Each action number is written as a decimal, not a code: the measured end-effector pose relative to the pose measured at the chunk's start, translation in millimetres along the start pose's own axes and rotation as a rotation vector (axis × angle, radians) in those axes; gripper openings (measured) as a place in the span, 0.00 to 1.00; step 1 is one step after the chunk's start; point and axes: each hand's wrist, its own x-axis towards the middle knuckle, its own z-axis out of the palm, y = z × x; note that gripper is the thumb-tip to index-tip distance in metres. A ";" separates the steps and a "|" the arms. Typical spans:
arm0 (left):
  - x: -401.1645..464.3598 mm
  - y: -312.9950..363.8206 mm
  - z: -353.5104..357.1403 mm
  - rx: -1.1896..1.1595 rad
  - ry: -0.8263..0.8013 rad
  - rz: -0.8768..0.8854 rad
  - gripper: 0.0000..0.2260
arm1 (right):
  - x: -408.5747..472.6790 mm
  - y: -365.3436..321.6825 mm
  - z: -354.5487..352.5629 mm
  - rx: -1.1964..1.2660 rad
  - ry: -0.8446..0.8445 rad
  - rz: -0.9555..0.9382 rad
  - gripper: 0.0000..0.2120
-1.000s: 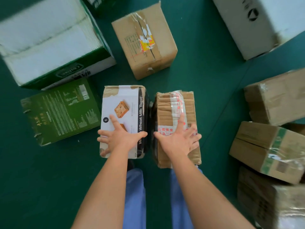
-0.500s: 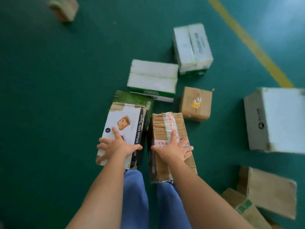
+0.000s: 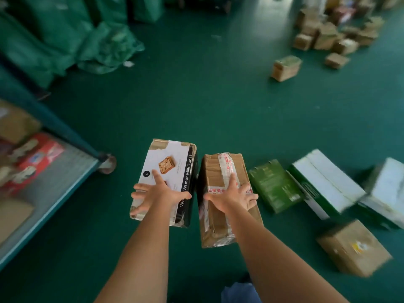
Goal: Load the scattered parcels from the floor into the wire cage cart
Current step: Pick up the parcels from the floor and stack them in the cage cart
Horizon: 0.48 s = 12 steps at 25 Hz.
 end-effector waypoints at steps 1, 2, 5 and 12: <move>6.1 -30.5 -17.1 -0.041 0.010 -0.039 0.65 | -16.1 -28.0 16.0 -0.041 -0.001 -0.049 0.55; 12.4 -67.6 -34.9 -0.096 0.016 -0.087 0.65 | -35.5 -58.2 37.0 -0.092 -0.007 -0.104 0.54; 25.9 -166.3 -77.7 -0.229 0.039 -0.206 0.64 | -87.1 -131.7 95.4 -0.189 -0.031 -0.226 0.53; 75.2 -353.6 -128.2 -0.526 0.079 -0.460 0.62 | -169.6 -276.9 213.9 -0.351 -0.103 -0.455 0.52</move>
